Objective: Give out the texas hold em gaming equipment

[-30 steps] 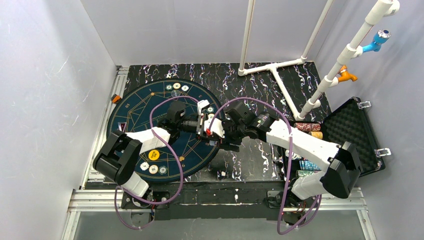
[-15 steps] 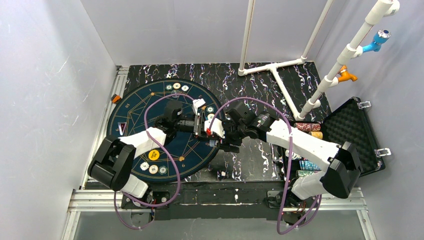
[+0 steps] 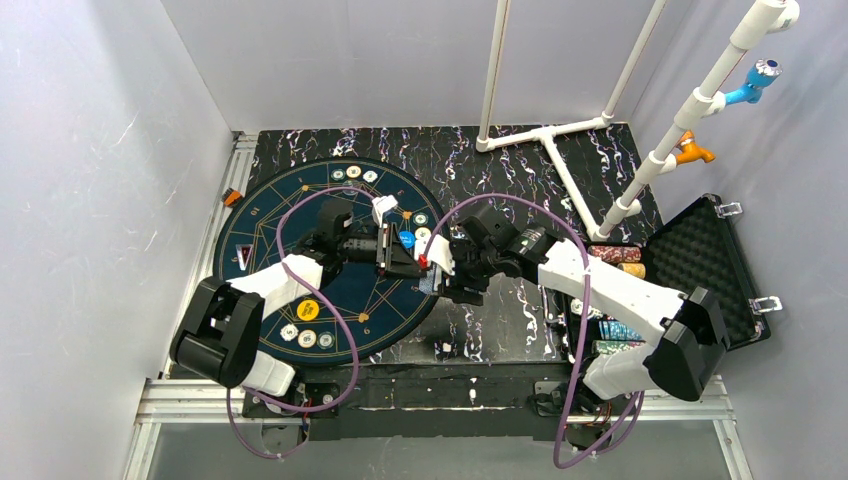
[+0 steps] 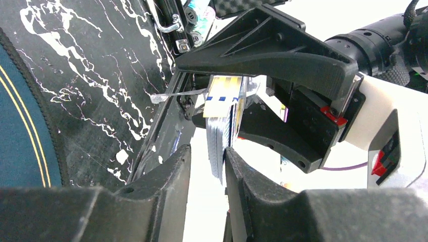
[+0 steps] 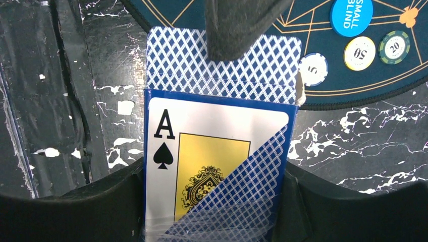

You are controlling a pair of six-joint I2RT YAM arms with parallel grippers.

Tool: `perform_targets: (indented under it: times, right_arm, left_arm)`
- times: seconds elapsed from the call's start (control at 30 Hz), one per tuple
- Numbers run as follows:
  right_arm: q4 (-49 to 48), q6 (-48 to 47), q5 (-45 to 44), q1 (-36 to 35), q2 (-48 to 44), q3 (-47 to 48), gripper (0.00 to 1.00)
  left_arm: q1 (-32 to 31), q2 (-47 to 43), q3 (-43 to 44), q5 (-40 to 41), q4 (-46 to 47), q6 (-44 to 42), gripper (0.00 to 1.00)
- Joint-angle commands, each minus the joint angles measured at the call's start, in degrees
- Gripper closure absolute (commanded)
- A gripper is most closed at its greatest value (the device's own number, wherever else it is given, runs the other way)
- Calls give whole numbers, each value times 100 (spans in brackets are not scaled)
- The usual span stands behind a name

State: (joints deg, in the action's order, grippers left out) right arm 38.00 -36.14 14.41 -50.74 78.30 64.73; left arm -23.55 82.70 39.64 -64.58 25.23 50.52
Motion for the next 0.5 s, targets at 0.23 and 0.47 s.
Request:
perform_targets:
  times: [0.23,0.47]
  right_arm:
    - [-58,108,522,178,-359,-42,99]
    - [-190,170,545,179,-280,-121,99]
  left_arm:
    - [219,-325,-174,-188,-173,-274,69]
    - [98,-406,-10,-311,-182,-236,46]
